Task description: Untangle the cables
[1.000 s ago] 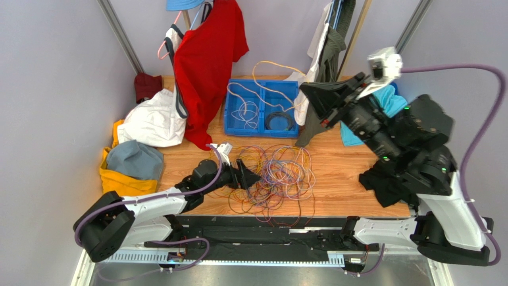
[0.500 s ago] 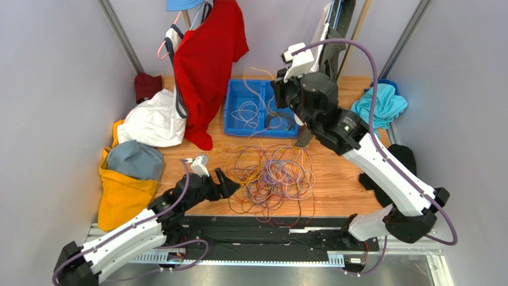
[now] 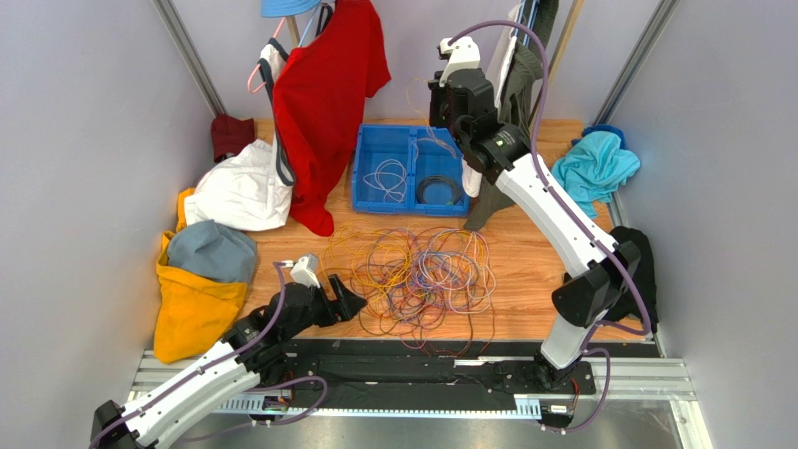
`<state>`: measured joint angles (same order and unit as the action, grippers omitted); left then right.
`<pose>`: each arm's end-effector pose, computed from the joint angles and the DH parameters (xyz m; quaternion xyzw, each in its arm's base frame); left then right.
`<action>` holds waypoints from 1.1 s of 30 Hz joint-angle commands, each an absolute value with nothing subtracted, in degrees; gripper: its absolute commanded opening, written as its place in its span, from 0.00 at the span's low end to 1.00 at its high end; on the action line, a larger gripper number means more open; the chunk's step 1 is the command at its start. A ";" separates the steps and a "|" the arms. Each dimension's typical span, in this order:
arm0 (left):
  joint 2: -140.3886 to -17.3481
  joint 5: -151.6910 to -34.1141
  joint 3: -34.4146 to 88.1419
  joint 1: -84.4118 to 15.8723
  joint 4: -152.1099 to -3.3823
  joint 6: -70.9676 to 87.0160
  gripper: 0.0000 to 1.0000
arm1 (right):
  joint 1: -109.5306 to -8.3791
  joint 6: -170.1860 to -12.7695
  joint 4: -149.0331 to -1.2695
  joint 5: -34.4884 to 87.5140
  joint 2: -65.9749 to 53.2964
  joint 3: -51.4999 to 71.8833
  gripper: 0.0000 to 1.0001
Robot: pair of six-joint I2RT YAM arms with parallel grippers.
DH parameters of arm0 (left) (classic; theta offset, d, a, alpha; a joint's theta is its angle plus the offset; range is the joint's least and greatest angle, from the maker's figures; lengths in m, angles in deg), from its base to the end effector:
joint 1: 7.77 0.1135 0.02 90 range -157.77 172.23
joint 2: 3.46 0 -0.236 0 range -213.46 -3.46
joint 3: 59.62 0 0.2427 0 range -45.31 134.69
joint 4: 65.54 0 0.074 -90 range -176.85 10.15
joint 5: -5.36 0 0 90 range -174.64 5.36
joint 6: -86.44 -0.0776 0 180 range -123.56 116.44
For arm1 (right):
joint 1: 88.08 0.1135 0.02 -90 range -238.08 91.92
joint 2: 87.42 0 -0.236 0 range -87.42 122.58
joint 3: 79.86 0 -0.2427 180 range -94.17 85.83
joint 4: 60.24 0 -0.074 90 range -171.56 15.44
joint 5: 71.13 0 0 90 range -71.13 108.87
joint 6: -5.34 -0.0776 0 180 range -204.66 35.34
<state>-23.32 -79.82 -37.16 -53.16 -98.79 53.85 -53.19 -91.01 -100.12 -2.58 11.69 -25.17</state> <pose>0.1245 -0.1169 0.1275 -0.1116 0.8611 -0.3638 0.3371 0.3584 0.2154 0.4191 -0.0790 0.7771 0.0768 0.6197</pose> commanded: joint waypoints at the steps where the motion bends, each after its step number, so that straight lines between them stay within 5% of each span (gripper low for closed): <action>1: -25.78 -79.98 -36.61 -53.21 -97.78 53.22 0.93 | -55.38 -92.22 -97.94 -3.36 13.92 -27.21 0.00; 17: -33.08 -81.21 -36.87 -53.21 -91.63 53.05 0.93 | -57.76 -93.19 -94.85 -4.33 20.24 -13.58 0.00; 19: -32.99 -81.04 -36.78 -53.21 -91.71 52.87 0.93 | -57.67 -94.41 -96.34 -4.85 21.47 -14.10 0.12; 23: -32.91 -80.60 -36.43 -53.21 -91.89 52.26 0.93 | -56.97 -96.09 -95.92 -6.70 18.59 -11.56 0.52; 26: -32.91 -79.90 -35.38 -53.21 -92.42 51.82 0.93 | -55.05 -96.35 -94.42 -8.28 13.67 -9.10 0.64; 33: -32.91 -76.65 -30.37 -53.30 -96.10 49.19 0.94 | -48.19 -99.95 -92.84 -5.31 -2.92 3.71 0.64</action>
<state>-32.96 -79.30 -35.28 -53.16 -95.20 52.04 -52.16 -96.37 -96.58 -6.56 9.40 -2.92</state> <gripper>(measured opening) 0.938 0.653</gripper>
